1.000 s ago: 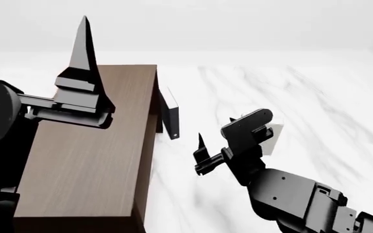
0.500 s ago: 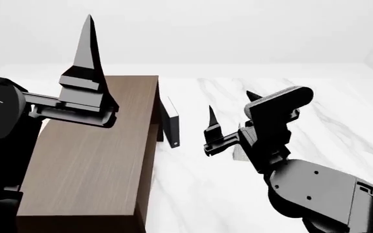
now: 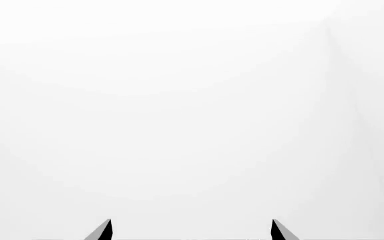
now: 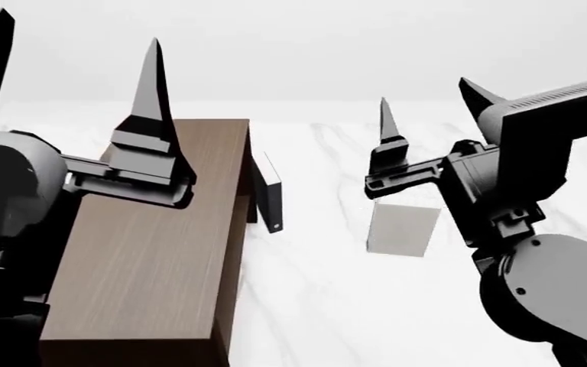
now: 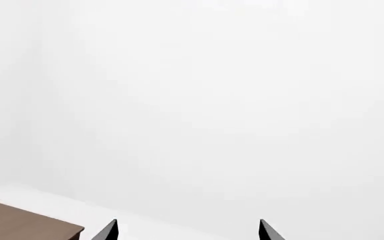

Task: Pick up the book on the right and place it under the cabinet shelf.

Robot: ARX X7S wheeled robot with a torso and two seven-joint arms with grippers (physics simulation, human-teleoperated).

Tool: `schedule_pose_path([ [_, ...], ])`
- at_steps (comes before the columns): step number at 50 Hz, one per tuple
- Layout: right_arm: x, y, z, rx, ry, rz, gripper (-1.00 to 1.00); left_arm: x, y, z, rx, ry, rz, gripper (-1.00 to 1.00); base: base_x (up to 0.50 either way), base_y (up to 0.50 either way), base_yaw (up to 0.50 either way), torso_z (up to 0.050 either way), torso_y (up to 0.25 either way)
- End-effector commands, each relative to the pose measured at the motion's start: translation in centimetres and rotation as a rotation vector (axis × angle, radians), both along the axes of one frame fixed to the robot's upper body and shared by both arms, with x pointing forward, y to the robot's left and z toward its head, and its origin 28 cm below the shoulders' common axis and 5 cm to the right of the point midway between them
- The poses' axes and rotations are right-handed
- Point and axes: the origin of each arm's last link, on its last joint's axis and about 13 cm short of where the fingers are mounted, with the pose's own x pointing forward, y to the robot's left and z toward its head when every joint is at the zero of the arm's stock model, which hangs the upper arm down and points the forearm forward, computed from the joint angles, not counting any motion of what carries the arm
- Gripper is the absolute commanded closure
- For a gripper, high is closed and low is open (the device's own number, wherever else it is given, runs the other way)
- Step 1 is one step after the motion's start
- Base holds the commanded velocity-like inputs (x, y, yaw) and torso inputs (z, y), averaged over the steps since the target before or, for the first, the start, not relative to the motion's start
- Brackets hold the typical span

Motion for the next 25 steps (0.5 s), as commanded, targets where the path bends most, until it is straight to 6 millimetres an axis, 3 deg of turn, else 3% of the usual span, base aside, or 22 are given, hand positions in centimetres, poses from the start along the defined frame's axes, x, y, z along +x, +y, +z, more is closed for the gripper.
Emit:
schedule_pose_path([
  [1,-1.5,-0.8,2.3,0.031,-0.079,-0.026,-1.00,0.1,0.0,-0.2,0.002,0.003,0.001,-1.00,0.00,0.00,0.00,0.000,0.172],
  [10,-3.1,-1.1,4.4,0.058,-0.145,-0.031,-1.00,0.1,0.2,-0.2,-0.003,-0.001,0.009,-1.00,0.00,0.00,0.00,0.000,0.201],
  [25,-4.1,-1.7,5.5,0.069,-0.170,-0.027,-1.00,0.7,0.6,-0.8,-0.010,0.001,0.023,-1.00,0.00,0.00,0.00,0.000,0.001],
])
